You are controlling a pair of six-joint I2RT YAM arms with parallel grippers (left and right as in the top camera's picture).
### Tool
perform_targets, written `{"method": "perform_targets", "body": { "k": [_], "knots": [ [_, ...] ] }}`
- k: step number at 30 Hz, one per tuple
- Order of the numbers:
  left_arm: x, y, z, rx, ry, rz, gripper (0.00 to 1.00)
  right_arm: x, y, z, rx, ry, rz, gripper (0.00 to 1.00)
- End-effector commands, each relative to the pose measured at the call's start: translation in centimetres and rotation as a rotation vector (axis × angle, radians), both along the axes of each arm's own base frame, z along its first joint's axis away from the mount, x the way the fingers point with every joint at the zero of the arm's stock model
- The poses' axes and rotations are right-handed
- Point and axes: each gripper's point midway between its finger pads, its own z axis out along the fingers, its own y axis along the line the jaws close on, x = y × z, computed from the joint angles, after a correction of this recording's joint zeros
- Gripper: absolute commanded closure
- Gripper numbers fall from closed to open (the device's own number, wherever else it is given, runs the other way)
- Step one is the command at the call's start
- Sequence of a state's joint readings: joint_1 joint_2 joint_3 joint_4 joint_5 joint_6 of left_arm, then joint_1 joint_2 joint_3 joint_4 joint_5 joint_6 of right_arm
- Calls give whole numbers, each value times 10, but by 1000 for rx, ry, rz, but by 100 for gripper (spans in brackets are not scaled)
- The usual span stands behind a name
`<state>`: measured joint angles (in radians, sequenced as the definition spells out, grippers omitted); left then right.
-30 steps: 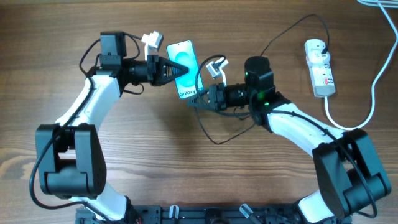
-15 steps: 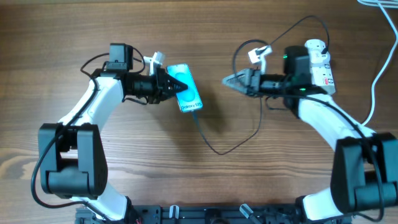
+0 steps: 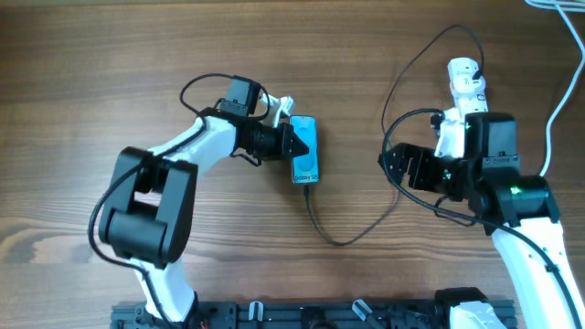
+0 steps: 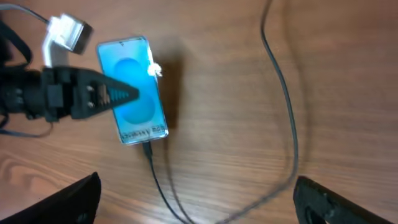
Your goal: Plug charger to phone and switch on socket
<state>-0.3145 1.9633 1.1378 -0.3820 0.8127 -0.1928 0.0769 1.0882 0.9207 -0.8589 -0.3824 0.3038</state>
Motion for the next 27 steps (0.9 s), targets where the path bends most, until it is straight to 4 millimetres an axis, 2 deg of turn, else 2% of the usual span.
{"method": "perform_targets", "body": {
  "k": [1, 8, 12, 18, 20, 27],
  "knots": [
    [0, -13, 3, -90, 3, -35, 96, -2, -7, -18, -53, 69, -10, 1],
    [8, -16, 3, -107, -44, -44, 96, 3, -7, -51, -63, 192, -8, 1],
    [3, -27, -14, -112, -32, -74, 96, 4, -7, -61, -66, 230, -7, 1],
    [3, -30, -25, -106, -30, -80, 96, 4, -7, -62, -66, 234, -7, 0],
    [4, -27, -36, -74, -20, -63, 96, 4, -7, -62, -66, 234, -7, 1],
    [16, -14, -45, -30, 15, 25, 94, 4, -7, -62, -66, 235, -7, 1]
  ]
}}
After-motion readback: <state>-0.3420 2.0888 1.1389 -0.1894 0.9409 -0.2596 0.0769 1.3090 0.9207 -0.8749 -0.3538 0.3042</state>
